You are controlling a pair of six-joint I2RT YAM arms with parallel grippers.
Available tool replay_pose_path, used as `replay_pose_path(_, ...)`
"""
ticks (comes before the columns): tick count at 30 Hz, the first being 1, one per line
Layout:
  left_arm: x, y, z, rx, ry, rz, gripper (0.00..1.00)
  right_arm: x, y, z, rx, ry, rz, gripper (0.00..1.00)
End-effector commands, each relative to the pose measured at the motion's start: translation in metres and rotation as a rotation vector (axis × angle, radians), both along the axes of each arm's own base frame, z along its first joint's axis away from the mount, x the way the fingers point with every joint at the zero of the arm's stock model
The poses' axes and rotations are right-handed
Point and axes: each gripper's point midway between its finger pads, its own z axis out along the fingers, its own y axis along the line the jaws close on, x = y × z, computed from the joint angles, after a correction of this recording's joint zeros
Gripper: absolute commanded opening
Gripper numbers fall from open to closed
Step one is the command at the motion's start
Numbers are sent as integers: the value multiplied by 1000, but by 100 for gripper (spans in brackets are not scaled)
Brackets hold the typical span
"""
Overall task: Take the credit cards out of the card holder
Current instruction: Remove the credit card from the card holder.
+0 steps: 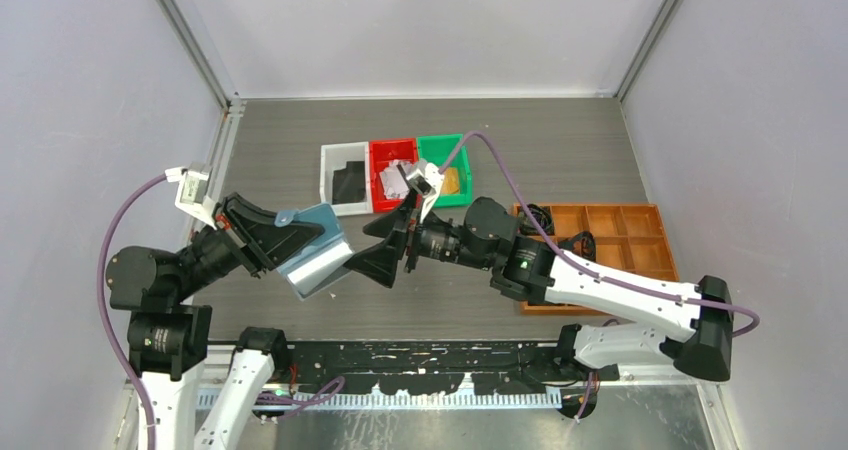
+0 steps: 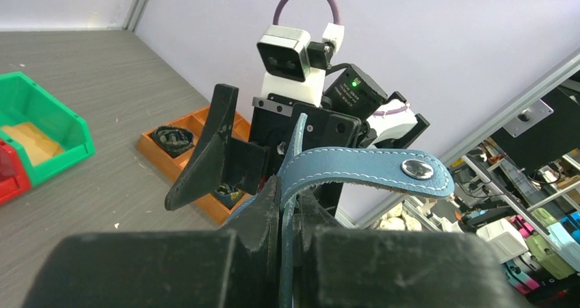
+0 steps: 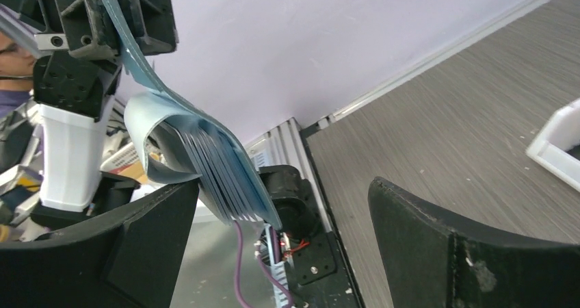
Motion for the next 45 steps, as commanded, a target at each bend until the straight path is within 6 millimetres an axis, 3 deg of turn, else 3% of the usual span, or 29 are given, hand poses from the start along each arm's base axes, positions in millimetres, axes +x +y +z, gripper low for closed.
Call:
replay_pose_path(1,-9,1,17,-17,-39,-3,0,-10,10,49,143,-43,79,100)
replay_pose_path(9,-6,0,9,-8,-15,-10,0,-28,11,97,275,-77,179,99)
replay_pose_path(13,-7,0,6,-8,-8,-9,0,-40,12,107,292,-61,253,83)
replay_pose_path(19,-7,0,3,-8,3,-12,0,-49,16,101,282,0,317,57)
replay_pose_path(24,-8,-1,2,-11,11,-16,0,-49,14,103,309,25,317,53)
replay_pose_path(26,-8,-1,3,-15,14,-16,0,-50,15,102,305,17,328,53)
replay_pose_path(28,-9,0,6,-13,5,-17,0,-48,11,98,274,8,312,61)
replay_pose_path(31,-14,-1,13,-12,-9,-31,0,-49,-9,87,229,-12,301,70)
replay_pose_path(37,-17,-2,22,-23,-10,-48,0,-35,-45,42,166,-52,142,84)
replay_pose_path(40,-16,-2,25,-30,1,-48,0,-33,-45,24,145,-44,125,86)
replay_pose_path(45,-15,-2,31,-33,-1,-47,0,-22,-32,18,121,-44,107,86)
